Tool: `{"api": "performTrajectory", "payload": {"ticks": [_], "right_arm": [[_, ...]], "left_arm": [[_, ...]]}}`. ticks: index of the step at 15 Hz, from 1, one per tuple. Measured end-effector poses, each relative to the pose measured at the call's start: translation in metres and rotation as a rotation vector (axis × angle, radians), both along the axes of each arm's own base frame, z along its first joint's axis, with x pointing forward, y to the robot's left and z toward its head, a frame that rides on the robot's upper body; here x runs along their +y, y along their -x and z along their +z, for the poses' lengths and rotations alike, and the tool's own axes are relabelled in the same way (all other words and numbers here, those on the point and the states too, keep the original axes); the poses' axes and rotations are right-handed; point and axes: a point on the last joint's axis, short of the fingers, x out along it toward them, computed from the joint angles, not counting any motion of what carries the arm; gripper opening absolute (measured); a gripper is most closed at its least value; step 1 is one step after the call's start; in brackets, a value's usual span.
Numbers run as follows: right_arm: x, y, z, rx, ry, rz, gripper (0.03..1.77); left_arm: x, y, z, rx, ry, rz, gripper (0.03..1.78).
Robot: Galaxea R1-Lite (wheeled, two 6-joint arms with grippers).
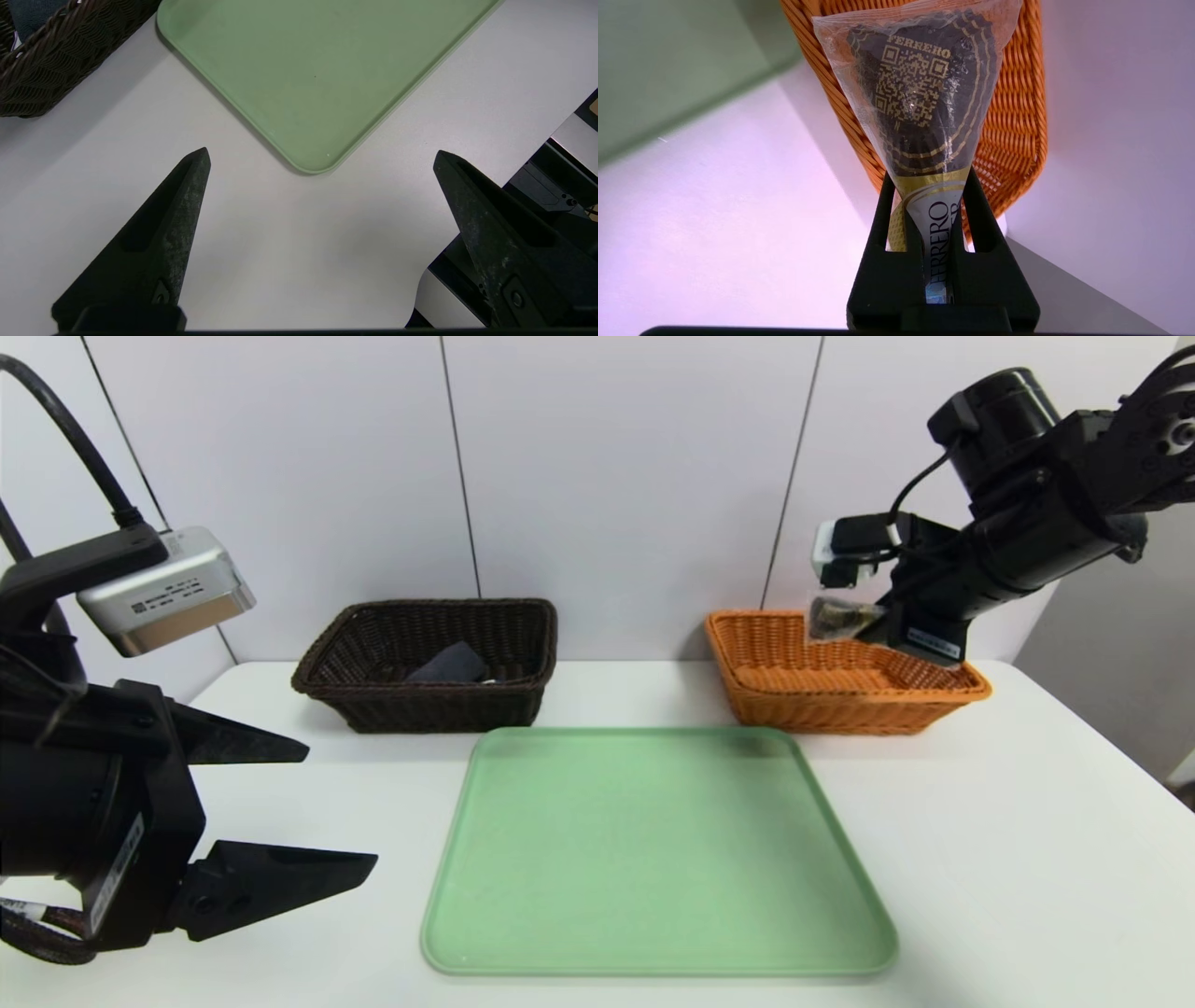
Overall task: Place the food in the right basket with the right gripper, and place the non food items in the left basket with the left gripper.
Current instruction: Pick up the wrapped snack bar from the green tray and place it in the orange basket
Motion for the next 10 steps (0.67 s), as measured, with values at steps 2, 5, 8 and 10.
{"api": "performTrajectory", "payload": {"ticks": [2,5,8,10], "right_arm": [[-0.007,-0.014,-0.011,0.006,0.084,0.003,0.18],[-0.009,-0.035,-0.028,0.004,0.116,0.001,0.18],[-0.011,-0.053,-0.041,-0.028,0.150,-0.007,0.18],[-0.013,-0.063,-0.051,-0.029,0.154,-0.015,0.18]], "left_arm": [[-0.001,-0.001,-0.001,0.005,-0.002,0.001,1.69],[-0.002,-0.003,-0.004,0.015,-0.008,0.002,1.69],[-0.003,-0.005,-0.005,0.023,-0.012,0.004,1.69],[-0.003,-0.005,-0.006,0.026,-0.012,0.005,1.69]]}}
